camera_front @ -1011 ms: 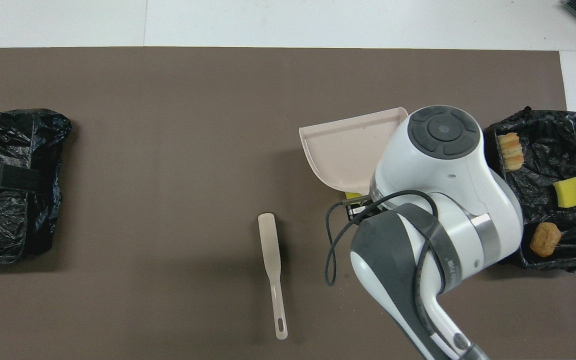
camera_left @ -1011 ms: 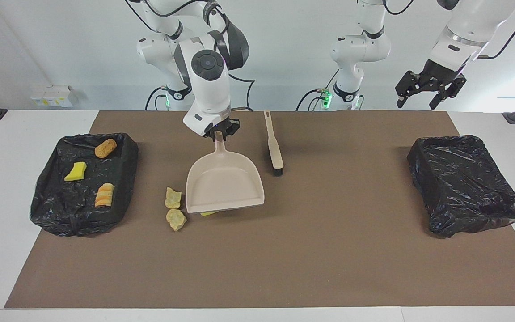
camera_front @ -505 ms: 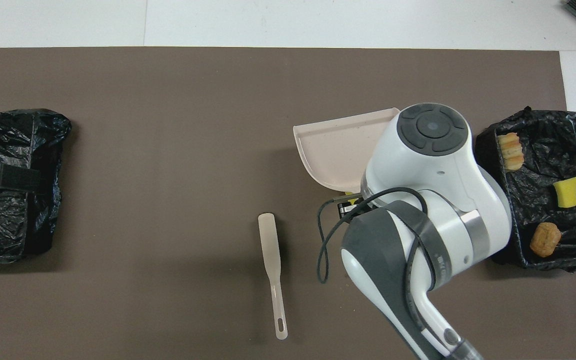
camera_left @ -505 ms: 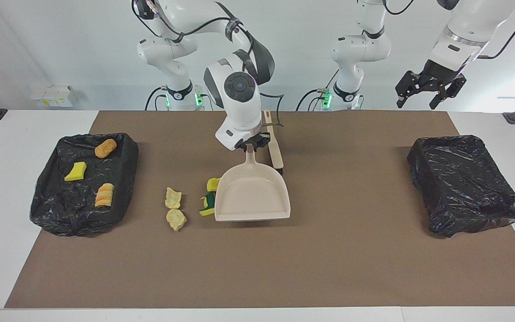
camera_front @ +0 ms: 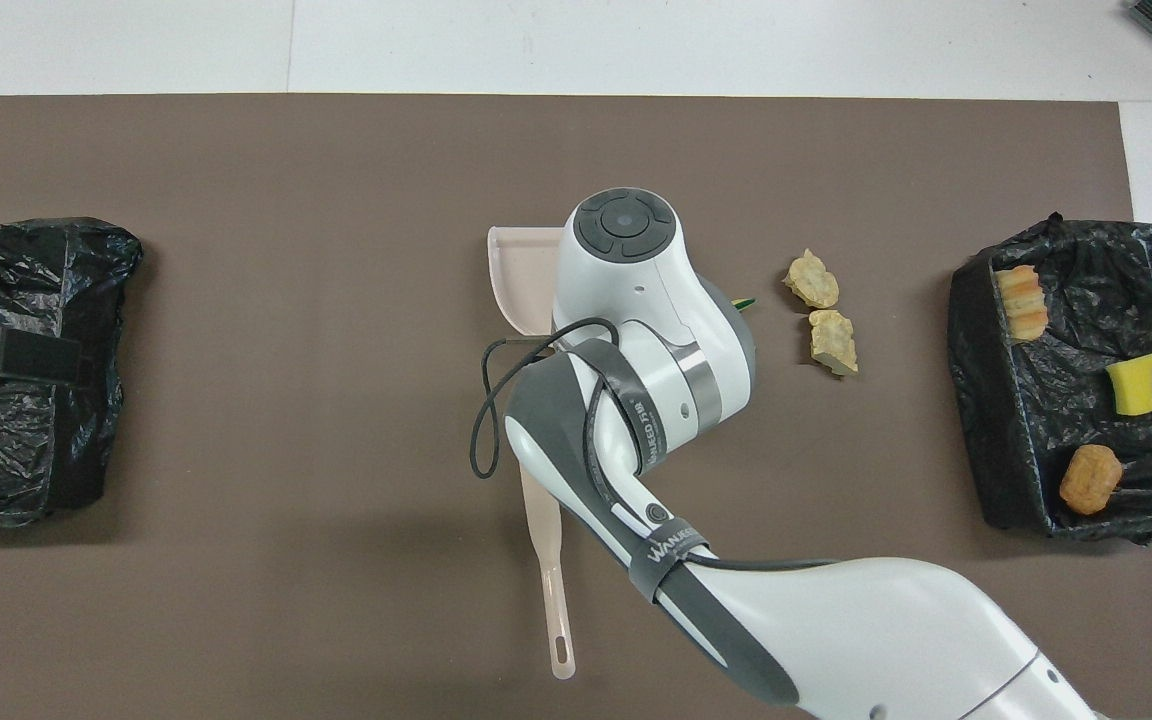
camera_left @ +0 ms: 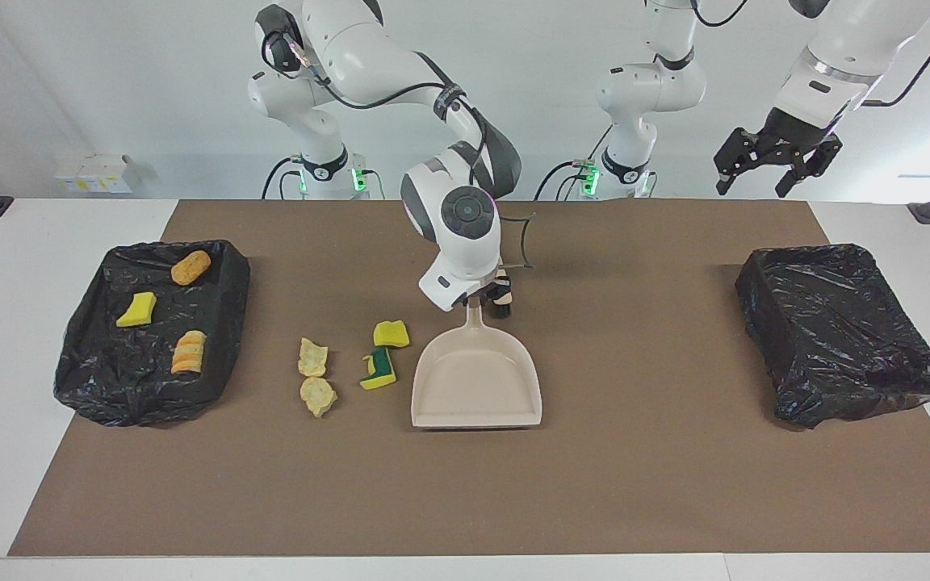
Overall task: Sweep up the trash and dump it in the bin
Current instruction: 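Bring the empty dustpan back and set it on the table with the right gripper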
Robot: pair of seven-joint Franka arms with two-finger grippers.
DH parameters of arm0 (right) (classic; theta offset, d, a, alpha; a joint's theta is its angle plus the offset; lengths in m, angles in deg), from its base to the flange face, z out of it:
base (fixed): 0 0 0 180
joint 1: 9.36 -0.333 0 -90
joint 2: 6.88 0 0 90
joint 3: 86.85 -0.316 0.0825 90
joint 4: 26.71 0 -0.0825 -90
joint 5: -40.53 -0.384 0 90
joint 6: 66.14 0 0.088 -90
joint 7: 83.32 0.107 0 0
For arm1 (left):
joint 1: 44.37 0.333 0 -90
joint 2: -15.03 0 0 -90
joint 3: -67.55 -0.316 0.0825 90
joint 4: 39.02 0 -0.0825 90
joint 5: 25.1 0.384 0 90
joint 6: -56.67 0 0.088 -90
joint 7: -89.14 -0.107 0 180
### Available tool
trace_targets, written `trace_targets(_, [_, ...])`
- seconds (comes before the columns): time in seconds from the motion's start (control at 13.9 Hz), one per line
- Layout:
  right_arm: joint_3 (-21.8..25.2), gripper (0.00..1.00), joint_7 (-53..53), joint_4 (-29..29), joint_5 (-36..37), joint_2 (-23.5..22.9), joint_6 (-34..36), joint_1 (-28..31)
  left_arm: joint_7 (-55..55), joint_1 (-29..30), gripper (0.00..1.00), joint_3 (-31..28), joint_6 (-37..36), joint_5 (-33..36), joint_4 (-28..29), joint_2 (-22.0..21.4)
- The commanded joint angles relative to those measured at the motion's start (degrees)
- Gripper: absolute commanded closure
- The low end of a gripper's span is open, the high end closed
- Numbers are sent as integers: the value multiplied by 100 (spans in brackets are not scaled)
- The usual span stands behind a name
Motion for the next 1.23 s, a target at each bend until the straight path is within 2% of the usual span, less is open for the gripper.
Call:
trace_targets(0.0, [-13, 100, -52, -321, -13, -314, -235, 1, -28, 48, 0, 11, -31, 0, 122, -125])
trace_targets(0.29, [-31, 100, -78, -382, -13, -455, -386, 62, -28, 48, 0, 11, -31, 0, 122, -125])
trace_targets(0.36, [-31, 94, -78, -382, -4, -447, -395, 62, -28, 48, 0, 11, -31, 0, 122, -125])
trace_targets(0.43, [-22, 6, -122, -365, 13, -429, -403, 44, -28, 48, 0, 11, -31, 0, 122, -125])
trace_targets(0.51, [-31, 0, -183, -365, 40, -386, -395, 44, -28, 48, 0, 11, -31, 0, 122, -125])
trace_targets(0.87, [13, 0, -184, -172, 66, 9, -298, 53, -28, 48, 0, 11, -31, 0, 122, -125])
trace_targets(1.16, [5, 0, -367, 520, 128, 834, -280, 53, -28, 48, 0, 11, -31, 0, 122, -125])
